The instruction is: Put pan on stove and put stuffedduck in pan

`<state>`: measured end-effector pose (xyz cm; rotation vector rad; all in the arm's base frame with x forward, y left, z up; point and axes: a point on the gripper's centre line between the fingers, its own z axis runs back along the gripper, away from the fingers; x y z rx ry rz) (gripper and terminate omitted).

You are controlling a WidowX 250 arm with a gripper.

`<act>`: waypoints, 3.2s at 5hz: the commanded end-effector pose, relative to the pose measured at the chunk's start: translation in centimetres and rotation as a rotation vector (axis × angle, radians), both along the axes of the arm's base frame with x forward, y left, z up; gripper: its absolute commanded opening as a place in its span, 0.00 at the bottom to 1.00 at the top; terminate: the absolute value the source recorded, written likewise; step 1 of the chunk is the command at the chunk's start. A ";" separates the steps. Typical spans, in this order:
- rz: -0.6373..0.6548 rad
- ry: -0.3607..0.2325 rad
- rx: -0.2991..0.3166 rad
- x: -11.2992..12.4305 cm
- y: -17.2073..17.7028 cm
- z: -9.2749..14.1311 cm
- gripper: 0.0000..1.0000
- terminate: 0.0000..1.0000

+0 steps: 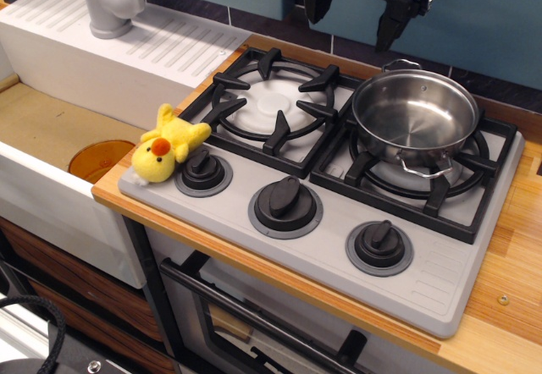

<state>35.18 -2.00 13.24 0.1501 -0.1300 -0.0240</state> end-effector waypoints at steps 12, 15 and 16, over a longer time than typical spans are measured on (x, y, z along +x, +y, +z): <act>-0.051 -0.106 -0.048 1.7 -0.8 -7.3 0.00 0.00; -0.039 -0.061 0.017 -0.1 0.5 -2.8 0.00 0.00; -0.049 -0.067 0.052 0.0 1.8 -1.7 0.00 0.00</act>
